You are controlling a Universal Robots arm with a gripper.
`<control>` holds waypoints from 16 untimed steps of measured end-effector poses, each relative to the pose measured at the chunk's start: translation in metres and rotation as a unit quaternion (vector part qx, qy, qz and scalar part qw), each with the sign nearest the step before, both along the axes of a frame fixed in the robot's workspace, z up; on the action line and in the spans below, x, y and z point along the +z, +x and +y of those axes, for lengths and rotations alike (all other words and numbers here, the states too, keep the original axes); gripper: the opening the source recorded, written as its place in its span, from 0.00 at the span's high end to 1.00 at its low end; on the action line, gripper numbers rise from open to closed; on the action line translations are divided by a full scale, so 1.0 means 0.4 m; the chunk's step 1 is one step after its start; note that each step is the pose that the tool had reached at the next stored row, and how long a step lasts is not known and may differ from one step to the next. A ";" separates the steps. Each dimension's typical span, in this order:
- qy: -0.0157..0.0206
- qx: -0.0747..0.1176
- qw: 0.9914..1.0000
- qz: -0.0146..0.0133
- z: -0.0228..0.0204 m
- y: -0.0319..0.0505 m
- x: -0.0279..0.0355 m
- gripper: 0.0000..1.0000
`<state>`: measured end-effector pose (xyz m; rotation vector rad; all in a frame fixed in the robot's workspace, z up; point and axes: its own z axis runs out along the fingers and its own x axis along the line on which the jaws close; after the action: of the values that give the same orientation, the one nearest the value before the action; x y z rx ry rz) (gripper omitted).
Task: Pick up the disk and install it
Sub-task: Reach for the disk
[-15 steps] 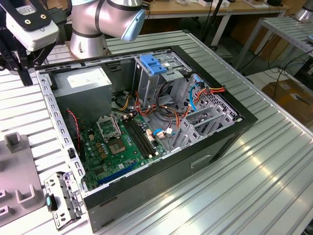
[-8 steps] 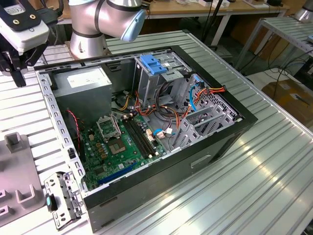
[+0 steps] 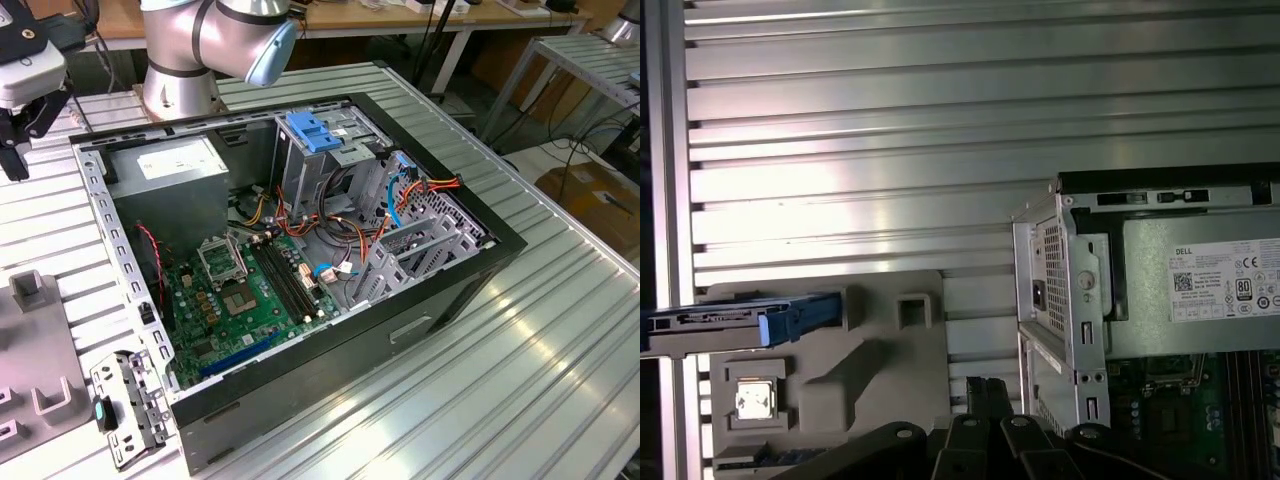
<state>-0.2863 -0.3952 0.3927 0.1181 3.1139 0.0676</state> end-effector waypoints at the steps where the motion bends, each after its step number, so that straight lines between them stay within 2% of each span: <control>1: 0.000 0.000 1.000 0.000 0.000 -0.004 0.000 0.89; 16: 0.000 0.000 1.000 0.000 0.001 -0.009 0.000 0.89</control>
<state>-0.2899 -0.3948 0.3926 0.1181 3.1138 0.0676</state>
